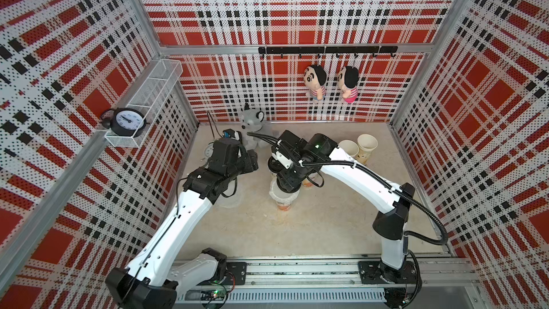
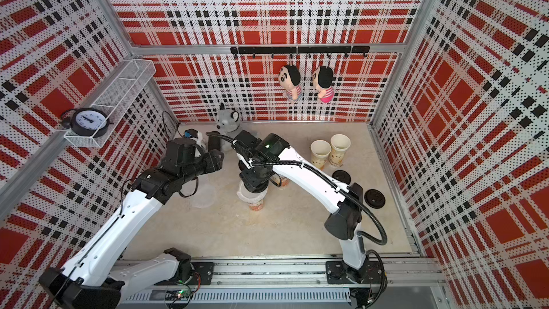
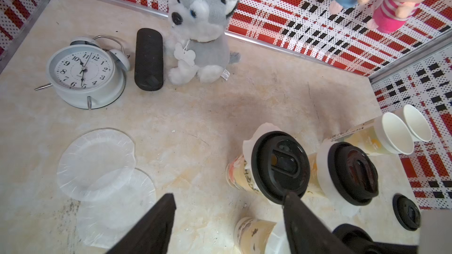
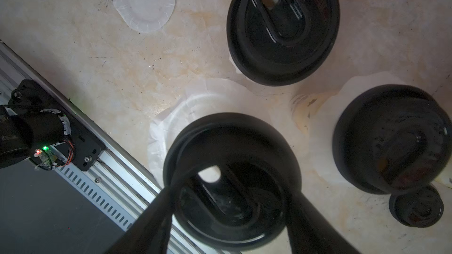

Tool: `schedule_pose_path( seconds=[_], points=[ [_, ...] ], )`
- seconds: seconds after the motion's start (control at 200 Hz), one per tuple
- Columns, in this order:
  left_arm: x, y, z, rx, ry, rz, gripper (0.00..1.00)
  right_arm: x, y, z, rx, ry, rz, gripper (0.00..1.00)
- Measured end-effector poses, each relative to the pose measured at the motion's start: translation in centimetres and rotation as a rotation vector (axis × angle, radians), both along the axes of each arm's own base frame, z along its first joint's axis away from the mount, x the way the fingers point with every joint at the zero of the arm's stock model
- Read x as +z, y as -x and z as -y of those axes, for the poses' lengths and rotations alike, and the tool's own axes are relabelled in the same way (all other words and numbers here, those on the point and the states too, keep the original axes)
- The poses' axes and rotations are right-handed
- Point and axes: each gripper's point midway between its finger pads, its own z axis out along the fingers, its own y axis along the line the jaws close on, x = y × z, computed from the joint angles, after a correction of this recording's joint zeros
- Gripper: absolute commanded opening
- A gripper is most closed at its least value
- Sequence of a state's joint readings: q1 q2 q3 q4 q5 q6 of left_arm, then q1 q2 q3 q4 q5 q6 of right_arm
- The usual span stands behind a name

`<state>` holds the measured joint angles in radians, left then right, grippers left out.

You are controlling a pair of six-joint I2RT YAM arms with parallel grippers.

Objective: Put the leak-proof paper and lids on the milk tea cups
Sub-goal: Place the cup lid on the cup.

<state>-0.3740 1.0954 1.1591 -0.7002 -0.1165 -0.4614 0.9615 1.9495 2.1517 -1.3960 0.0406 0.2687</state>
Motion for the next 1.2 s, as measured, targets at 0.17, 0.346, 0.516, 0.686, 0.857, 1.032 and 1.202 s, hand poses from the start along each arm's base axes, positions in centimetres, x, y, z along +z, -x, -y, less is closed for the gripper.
schedule_pose_path(
  seconds=[0.17,0.346,0.516,0.686,0.857,1.032,1.202],
  points=[
    [-0.6,0.1,-0.5,0.008,-0.009,-0.014,0.73,-1.2,0.0,-0.4,0.006,0.026,-0.018,0.67],
    [-0.7,0.1,-0.9,0.012,-0.016,-0.018,0.73,-1.9,0.1,-1.0,0.015,0.035,-0.028,0.67],
    [-1.0,0.1,-1.0,0.012,-0.017,-0.024,0.73,-1.8,0.3,-1.3,0.021,0.028,-0.033,0.67],
    [-1.2,0.1,-1.1,0.012,-0.018,-0.03,0.73,-1.8,0.5,-1.5,0.027,0.024,-0.04,0.67],
    [-1.3,0.1,-1.0,0.007,-0.015,-0.032,0.73,-1.8,0.6,-1.5,0.03,0.023,-0.042,0.67],
    [-1.3,0.2,-1.0,0.007,-0.013,-0.033,0.73,-1.9,0.7,-1.6,0.033,0.026,-0.044,0.67],
    [-1.4,0.3,-1.1,0.006,-0.012,-0.034,0.73,-2.2,0.7,-1.7,0.034,0.029,-0.049,0.67]
  ],
)
